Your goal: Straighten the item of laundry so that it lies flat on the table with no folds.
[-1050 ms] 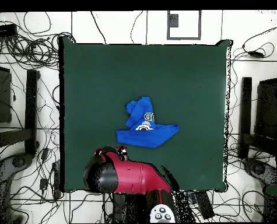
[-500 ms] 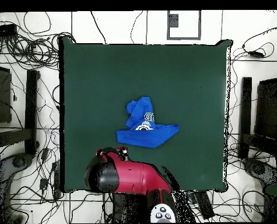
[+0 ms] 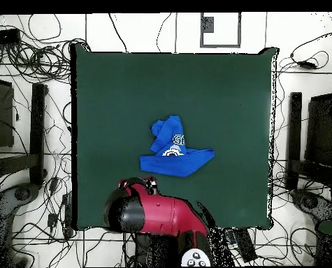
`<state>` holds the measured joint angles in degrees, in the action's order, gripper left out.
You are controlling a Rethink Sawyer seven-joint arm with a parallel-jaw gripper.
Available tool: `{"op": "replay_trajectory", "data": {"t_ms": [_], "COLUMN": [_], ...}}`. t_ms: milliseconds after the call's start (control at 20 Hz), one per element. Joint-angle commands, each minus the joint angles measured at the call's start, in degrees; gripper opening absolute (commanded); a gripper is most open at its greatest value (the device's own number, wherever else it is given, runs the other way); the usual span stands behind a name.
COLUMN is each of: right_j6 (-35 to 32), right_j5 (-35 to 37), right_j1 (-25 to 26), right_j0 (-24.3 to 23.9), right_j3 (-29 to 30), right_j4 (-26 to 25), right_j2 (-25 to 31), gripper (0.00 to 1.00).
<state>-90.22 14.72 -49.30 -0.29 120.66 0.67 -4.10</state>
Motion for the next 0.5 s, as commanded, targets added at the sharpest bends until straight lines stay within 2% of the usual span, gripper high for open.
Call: {"op": "replay_trajectory", "data": {"t_ms": [50,250,500], "right_j6": [-19.07,-24.29,-25.75], "right_j5": [1.92,1.17,-3.79], "right_j1": [0.41,2.1,3.76], "right_j0": [3.95,6.5,4.16], "right_j3": [-1.9,-1.26,1.66], "right_j4": [5.93,11.15,15.99], "right_j2": [-4.44,-9.43,-8.07], "gripper": [1.0,1.0,1.0]}}
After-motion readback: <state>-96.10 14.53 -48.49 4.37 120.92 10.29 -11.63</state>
